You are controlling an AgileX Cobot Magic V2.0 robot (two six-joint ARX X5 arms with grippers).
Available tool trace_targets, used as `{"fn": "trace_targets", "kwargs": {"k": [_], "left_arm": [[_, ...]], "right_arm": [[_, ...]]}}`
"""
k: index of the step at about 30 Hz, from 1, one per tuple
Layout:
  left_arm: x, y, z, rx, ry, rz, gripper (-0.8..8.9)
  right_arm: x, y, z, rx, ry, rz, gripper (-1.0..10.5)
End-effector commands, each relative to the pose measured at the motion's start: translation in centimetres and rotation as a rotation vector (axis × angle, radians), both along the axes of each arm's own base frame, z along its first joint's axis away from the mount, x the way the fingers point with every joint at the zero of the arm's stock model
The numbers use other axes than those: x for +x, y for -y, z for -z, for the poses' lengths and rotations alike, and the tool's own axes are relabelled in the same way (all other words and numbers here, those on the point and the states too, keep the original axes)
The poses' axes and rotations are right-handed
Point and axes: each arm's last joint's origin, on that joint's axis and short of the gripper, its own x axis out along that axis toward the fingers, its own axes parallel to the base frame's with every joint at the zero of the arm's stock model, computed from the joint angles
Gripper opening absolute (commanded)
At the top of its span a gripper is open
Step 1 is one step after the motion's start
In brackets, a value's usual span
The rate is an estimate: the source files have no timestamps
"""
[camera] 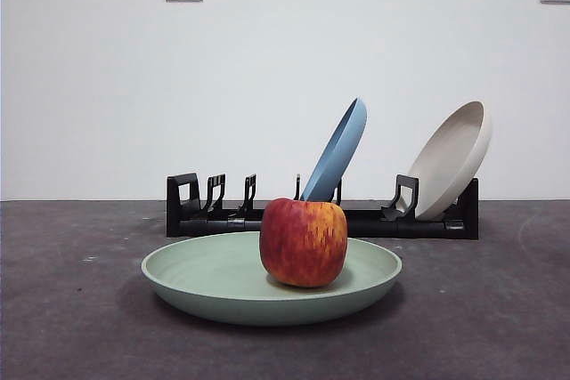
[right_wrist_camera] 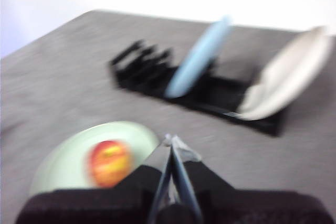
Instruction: Take the green plate from the plate rack,put the plate on the table,take the apple from the table,put the apple in the plate
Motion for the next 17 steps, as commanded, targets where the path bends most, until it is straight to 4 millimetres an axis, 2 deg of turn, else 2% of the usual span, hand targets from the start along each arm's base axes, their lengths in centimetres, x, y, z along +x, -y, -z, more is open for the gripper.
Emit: {"fn": "trace_targets", "kwargs": {"k": [1,6,11,17], "left_arm": [[0.1,0.0,0.4,-0.009,-0.010,-0.004,-0.03],[0.1,0.0,0.4,-0.009,-0.010,-0.004,-0.03],[0.1,0.0,0.4,-0.009,-0.010,-0.004,-0.03],[0.1,0.0,0.4,-0.009,-0.010,-0.004,-0.03]], "right_arm": [[0.1,0.7,3.2,-0.011,0.071,0.066,0.0],[-0.1,1.4,7.9,-0.003,0.179,0.138,0.0],[-0.2,1.5,11.7,0.026,0.163,0.180,0.0],[-0.1,1.6,14.6,0.077,0.108,0.214,0.0]]}}
